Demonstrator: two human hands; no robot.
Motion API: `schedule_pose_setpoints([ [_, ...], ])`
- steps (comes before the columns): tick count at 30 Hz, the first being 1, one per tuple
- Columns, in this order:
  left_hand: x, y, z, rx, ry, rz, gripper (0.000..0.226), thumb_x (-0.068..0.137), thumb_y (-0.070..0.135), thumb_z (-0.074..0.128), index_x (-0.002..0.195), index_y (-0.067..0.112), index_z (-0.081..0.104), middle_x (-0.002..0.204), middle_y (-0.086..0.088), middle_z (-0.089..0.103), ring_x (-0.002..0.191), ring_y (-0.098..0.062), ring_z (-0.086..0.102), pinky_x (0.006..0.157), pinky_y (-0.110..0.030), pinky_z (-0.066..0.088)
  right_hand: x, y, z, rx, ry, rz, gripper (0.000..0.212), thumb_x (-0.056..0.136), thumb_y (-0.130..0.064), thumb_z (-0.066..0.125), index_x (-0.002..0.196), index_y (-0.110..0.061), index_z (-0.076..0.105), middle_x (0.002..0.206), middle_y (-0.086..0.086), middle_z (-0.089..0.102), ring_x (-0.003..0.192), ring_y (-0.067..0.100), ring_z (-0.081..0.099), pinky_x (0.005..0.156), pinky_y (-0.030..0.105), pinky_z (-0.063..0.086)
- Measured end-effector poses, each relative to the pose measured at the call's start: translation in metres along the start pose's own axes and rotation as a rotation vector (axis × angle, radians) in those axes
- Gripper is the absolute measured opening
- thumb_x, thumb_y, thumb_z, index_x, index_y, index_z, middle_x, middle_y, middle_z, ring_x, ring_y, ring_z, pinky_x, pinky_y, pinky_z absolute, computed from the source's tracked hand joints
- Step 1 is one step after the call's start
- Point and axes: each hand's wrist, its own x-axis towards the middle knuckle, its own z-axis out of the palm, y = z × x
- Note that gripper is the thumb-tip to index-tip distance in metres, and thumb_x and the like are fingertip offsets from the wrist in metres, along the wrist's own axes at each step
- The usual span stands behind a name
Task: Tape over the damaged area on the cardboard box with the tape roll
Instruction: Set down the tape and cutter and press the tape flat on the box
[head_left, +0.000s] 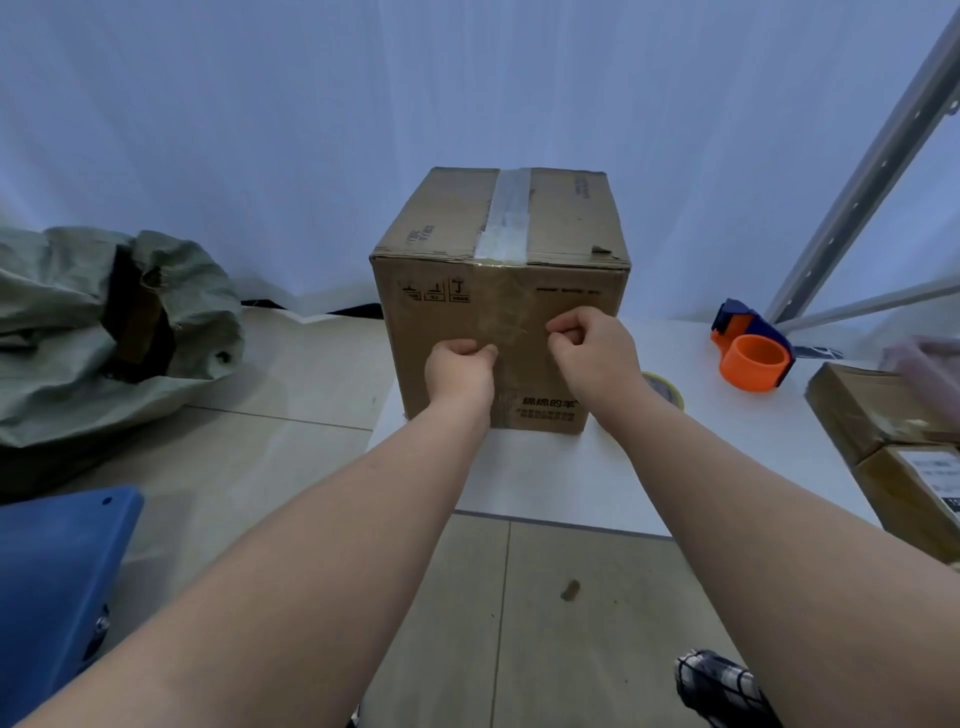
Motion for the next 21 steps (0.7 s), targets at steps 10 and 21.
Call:
schedule_pose_setpoints([
  [10, 0.009, 0.003, 0.001, -0.079, 0.046, -0.074, 0.022, 0.086, 0.015, 0.066, 0.066, 0.011, 0.057, 0.071, -0.005, 0.065, 0.065, -0.019, 0.059, 0.069, -0.031, 0.049, 0.000, 0.002, -0.007, 0.024, -0.037, -0.005, 0.016, 0.085, -0.012, 0.048, 0.093, -0.021, 0.060, 0.085, 0.001, 0.058, 0.075, 0.009, 0.053, 0.058, 0.018, 0.038],
  [21, 0.008, 0.005, -0.002, -0.066, 0.012, -0.057, 0.018, 0.088, 0.010, 0.055, 0.070, 0.012, 0.056, 0.070, -0.004, 0.064, 0.070, -0.018, 0.059, 0.080, -0.032, 0.052, 0.002, 0.003, 0.000, 0.019, -0.080, 0.046, 0.019, 0.085, -0.013, 0.049, 0.095, -0.019, 0.063, 0.088, 0.003, 0.062, 0.080, 0.016, 0.057, 0.059, 0.020, 0.042],
])
